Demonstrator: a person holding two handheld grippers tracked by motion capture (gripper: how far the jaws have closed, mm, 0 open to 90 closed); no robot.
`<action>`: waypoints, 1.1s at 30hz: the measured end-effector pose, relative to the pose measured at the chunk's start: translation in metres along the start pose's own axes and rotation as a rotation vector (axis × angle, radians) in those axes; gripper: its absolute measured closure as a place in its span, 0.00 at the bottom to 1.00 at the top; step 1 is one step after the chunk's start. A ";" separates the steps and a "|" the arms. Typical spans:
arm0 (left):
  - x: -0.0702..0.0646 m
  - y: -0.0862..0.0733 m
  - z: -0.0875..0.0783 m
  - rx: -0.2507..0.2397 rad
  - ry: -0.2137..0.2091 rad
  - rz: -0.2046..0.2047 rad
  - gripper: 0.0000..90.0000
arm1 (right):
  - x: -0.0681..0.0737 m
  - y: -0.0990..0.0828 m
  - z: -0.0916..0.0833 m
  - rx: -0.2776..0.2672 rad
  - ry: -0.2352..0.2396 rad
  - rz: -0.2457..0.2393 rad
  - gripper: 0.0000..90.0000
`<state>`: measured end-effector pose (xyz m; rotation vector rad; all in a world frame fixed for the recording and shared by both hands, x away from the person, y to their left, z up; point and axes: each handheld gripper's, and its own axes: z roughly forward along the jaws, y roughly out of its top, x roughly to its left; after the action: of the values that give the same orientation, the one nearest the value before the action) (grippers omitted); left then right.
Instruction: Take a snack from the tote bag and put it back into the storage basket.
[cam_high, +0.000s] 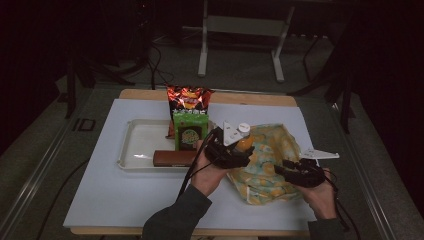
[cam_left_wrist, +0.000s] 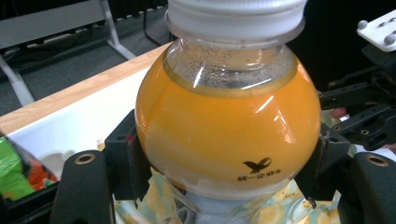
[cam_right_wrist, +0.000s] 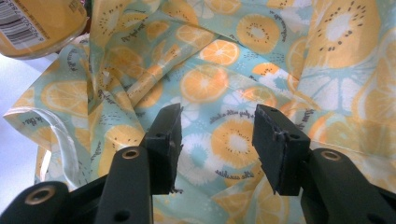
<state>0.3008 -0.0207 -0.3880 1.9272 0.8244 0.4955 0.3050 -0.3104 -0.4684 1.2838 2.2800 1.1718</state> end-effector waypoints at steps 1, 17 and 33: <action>0.001 0.000 -0.001 0.002 0.002 -0.001 0.34 | 0.000 0.000 0.000 0.000 0.000 0.002 0.58; 0.022 -0.014 -0.014 -0.002 0.044 -0.042 0.34 | 0.001 0.000 0.002 0.011 0.001 0.004 0.58; 0.048 -0.028 -0.027 -0.002 0.097 -0.073 0.34 | 0.001 -0.001 0.002 0.012 0.001 0.007 0.58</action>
<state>0.3073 0.0392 -0.4006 1.8760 0.9521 0.5488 0.3052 -0.3089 -0.4699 1.2971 2.2883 1.1630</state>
